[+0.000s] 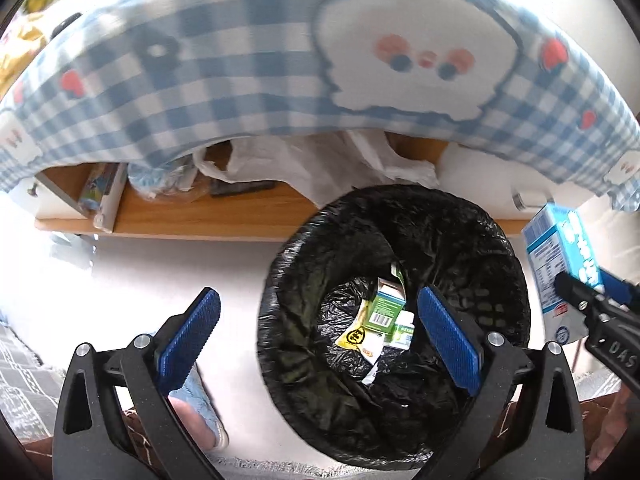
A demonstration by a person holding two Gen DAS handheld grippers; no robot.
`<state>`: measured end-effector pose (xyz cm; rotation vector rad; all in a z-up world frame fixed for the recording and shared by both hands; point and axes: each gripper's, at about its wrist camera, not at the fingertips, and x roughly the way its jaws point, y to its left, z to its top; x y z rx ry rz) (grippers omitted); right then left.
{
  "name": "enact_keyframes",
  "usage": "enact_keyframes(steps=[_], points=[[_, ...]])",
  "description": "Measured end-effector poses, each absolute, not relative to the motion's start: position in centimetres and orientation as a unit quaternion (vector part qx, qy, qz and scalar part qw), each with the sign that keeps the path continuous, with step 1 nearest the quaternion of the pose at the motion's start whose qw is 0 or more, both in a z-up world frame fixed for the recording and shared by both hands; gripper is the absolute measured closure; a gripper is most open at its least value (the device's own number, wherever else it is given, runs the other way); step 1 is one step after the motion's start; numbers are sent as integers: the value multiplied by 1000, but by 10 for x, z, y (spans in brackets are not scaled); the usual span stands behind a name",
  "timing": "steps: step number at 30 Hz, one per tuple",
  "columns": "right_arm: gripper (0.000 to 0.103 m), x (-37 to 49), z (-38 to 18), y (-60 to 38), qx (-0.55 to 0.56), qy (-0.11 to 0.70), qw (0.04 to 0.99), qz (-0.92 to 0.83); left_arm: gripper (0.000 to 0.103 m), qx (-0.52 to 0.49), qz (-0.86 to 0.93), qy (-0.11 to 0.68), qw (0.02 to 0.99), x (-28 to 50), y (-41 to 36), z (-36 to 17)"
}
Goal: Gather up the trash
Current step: 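Open the left tool to drop the green carton into the bin, then lower the blue milk carton into the bin and open the right tool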
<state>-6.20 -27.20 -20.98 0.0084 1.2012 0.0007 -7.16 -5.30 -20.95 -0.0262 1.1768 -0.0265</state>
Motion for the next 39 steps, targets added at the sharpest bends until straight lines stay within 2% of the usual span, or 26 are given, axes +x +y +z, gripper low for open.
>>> enact_keyframes(steps=[13, 28, 39], points=[[42, -66, -238, -212, -24, 581, 813, 37, 6, -35, 18, 549, 835, -81, 2, -213], [42, -67, -230, -180, -35, 564, 822, 63, 6, -29, 25, 538, 842, -82, 32, -200], [15, -62, -217, -190, -31, 552, 832, 43, 6, -16, 10, 537, 843, -78, 19, -195]])
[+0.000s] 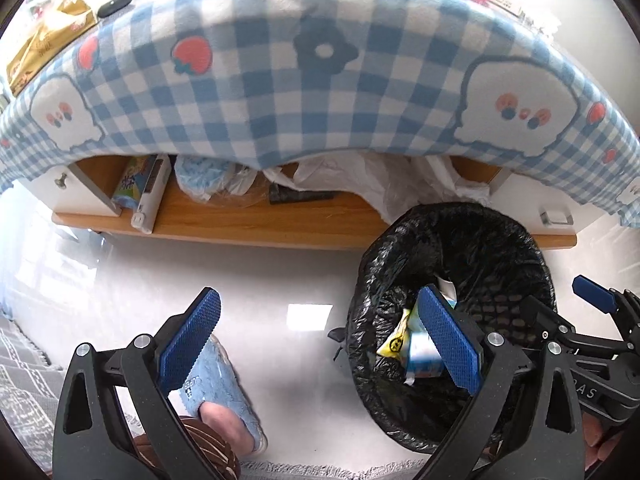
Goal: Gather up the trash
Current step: 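Lower the blue milk carton into the bin and open the right tool, then raise both tools from the bin back over the table items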
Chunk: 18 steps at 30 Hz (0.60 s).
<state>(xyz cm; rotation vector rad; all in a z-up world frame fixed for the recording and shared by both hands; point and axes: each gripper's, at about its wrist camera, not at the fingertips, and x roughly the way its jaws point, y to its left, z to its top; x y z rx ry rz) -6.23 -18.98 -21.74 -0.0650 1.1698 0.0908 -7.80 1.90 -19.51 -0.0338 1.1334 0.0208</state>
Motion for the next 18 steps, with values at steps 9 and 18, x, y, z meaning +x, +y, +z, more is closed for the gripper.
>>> enact_keyframes(steps=[9, 18], points=[[10, -50, -173, -204, -22, 510, 860, 26, 6, -7, 13, 509, 861, -67, 14, -144], [10, -39, -113, -210, -20, 457, 889, 19, 6, -12, 24, 479, 878, -59, 24, -84]])
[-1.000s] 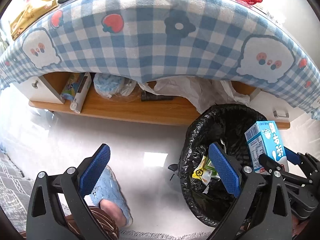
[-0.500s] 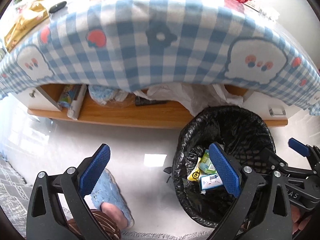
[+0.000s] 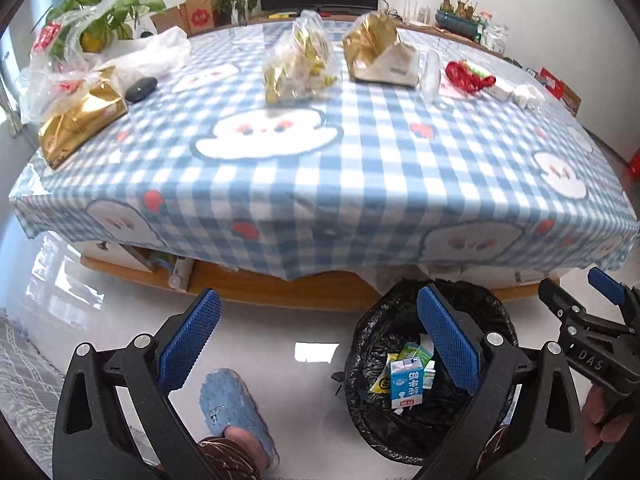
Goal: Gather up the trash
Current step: 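Raise both tools from the bin back over the table items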
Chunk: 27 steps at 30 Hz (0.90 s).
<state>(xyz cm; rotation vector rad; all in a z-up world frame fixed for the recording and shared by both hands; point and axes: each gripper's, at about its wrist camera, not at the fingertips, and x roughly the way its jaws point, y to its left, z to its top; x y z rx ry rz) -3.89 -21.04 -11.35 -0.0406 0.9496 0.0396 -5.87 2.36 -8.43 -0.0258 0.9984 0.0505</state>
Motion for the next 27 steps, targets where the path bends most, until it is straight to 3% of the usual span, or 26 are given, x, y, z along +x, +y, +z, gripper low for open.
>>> enact_keyframes(steps=[13, 27], points=[[10, -8, -39, -202, -16, 398, 917, 32, 6, -22, 36, 474, 879, -28, 30, -50], [15, 46, -26, -197, -37, 378, 924, 41, 7, -17, 51, 463, 885, 23, 36, -36]])
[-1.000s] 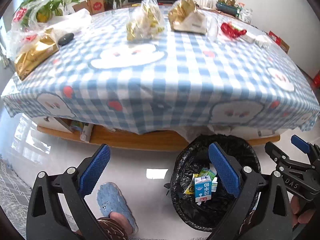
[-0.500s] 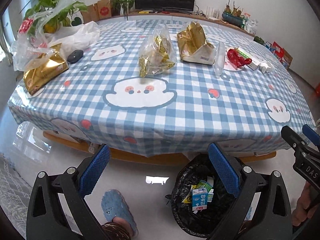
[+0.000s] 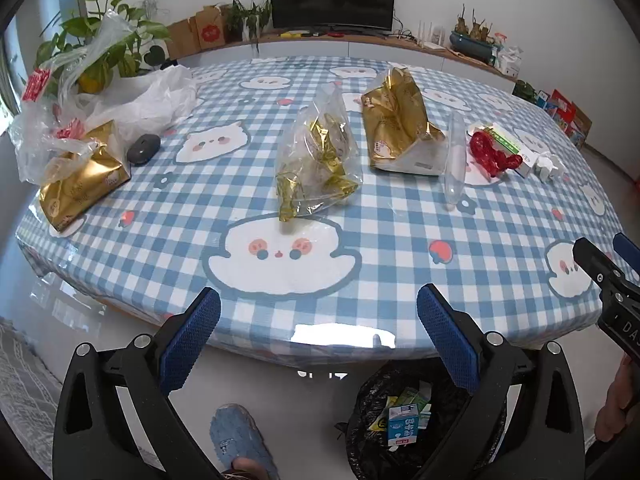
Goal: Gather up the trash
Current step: 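Raise both tools from the bin back over the table items, then grasp the clear plastic bag with the left tool while the right tool grasps the red mesh net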
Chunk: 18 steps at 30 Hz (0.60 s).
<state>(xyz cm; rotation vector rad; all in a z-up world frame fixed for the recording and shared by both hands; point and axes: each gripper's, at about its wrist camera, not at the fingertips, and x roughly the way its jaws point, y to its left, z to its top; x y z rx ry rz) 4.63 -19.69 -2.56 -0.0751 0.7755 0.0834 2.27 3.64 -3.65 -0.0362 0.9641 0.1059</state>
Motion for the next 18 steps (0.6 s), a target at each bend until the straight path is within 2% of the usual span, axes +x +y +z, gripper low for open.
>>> enact_keyframes(steps=[18], points=[[22, 133, -26, -198, -39, 376, 924, 60, 7, -36, 62, 455, 888, 104, 62, -29]])
